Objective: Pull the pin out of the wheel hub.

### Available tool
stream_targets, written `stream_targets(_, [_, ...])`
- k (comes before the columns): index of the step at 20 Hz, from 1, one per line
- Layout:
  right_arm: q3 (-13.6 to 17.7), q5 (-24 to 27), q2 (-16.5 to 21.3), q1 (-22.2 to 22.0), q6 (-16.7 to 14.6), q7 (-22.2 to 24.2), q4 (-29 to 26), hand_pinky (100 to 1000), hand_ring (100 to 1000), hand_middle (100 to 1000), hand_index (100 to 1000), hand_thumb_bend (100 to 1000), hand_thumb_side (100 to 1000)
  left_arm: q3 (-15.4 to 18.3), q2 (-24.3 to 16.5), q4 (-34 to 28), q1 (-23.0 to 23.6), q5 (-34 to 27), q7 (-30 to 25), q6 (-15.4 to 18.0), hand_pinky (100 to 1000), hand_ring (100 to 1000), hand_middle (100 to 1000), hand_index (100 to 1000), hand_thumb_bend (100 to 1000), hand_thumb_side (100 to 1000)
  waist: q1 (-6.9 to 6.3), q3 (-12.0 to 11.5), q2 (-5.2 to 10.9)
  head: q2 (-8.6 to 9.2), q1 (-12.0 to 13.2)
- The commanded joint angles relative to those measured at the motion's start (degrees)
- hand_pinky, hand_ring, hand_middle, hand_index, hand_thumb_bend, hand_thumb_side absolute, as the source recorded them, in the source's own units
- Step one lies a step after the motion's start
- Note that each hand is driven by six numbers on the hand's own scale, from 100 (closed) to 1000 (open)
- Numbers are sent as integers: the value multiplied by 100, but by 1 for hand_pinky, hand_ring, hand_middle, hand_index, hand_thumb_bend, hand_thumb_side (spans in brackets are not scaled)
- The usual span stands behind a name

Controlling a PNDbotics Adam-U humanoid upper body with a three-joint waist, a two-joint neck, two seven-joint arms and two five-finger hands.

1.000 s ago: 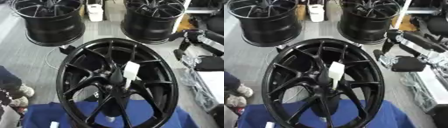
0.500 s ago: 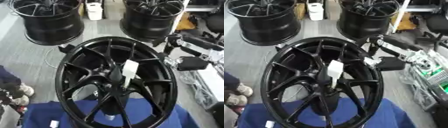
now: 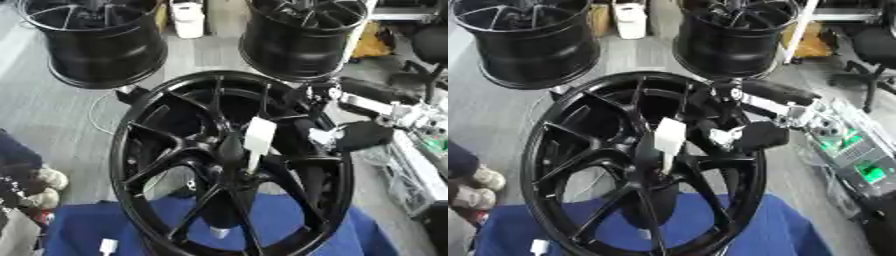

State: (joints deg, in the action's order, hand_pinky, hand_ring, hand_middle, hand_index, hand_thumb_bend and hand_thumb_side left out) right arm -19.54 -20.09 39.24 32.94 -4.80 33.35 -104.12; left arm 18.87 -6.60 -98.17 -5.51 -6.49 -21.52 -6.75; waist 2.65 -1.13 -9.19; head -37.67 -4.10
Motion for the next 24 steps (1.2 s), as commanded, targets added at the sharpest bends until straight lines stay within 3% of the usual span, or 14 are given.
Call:
stream_targets(1, [-1, -95, 49, 134, -53, 182, -213, 628, 584, 807, 908, 100, 610, -23, -124, -59, -17, 34, -26, 8, 726, 640, 603, 686, 359, 775, -11, -4, 84, -4, -14])
stream_targets(11, [-185, -429, -72, 326, -102, 396, -244, 634, 587, 812, 920, 100, 653, -28, -118, -59, -10, 38, -37, 9, 726, 641, 603, 686, 357, 777, -11, -16, 75, -16, -33])
stream_targets(24, [-301, -959, -302, 503, -140, 337, 202, 638, 592, 824, 930, 100, 697, -34, -109, -59, -10, 42, -46, 5, 727, 643, 604, 686, 356, 779, -10, -36, 61, -10, -52])
